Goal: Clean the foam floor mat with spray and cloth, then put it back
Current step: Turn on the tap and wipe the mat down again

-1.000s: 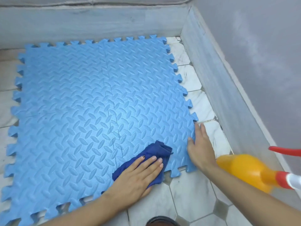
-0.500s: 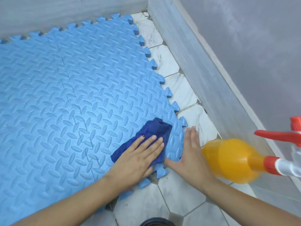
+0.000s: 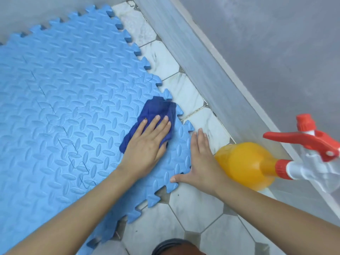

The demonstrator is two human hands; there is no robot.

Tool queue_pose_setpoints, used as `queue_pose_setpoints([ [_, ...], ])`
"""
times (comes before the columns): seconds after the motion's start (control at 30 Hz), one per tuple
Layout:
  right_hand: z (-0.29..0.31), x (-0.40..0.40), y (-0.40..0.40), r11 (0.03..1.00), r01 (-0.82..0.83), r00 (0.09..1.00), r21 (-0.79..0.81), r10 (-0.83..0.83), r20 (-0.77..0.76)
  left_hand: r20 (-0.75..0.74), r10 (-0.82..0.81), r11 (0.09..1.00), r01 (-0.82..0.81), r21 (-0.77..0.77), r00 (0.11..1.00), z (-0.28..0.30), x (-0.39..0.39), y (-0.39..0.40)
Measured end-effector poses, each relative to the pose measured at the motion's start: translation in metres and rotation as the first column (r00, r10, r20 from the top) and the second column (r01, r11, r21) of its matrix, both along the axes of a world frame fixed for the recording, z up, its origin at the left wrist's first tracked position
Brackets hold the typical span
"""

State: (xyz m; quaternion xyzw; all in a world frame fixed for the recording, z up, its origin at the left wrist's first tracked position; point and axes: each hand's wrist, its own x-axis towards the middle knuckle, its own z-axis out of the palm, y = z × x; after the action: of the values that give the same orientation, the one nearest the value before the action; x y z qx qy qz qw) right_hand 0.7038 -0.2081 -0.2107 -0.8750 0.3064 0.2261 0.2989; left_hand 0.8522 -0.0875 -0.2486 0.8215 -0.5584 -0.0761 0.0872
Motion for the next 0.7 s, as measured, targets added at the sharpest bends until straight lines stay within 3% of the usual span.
queue_pose_setpoints([
  [0.17, 0.002, -0.001, 0.000, 1.000, 0.001, 1.000, -0.001, -0.001, 0.007, -0.004, -0.234, 0.967, 0.234, 0.097, 0.972, 0.008, -0.050, 0.050],
  [0.37, 0.006, -0.011, 0.011, 0.995, -0.013, 0.998, -0.102, 0.019, 0.053, 0.074, -0.096, 0.991, 0.089, 0.101, 0.993, 0.003, -0.003, -0.004],
  [0.5, 0.010, -0.039, 0.022, 0.977, -0.139, 0.988, -0.162, 0.147, 0.043, 0.002, 0.020, 0.995, -0.020, 0.097, 1.000, 0.004, 0.012, -0.037],
  [0.7, 0.011, -0.052, 0.020, 0.949, -0.252, 0.966, -0.187, 0.258, 0.006, 0.040, -0.124, 0.989, 0.120, 0.081, 0.991, 0.005, -0.028, 0.018],
])
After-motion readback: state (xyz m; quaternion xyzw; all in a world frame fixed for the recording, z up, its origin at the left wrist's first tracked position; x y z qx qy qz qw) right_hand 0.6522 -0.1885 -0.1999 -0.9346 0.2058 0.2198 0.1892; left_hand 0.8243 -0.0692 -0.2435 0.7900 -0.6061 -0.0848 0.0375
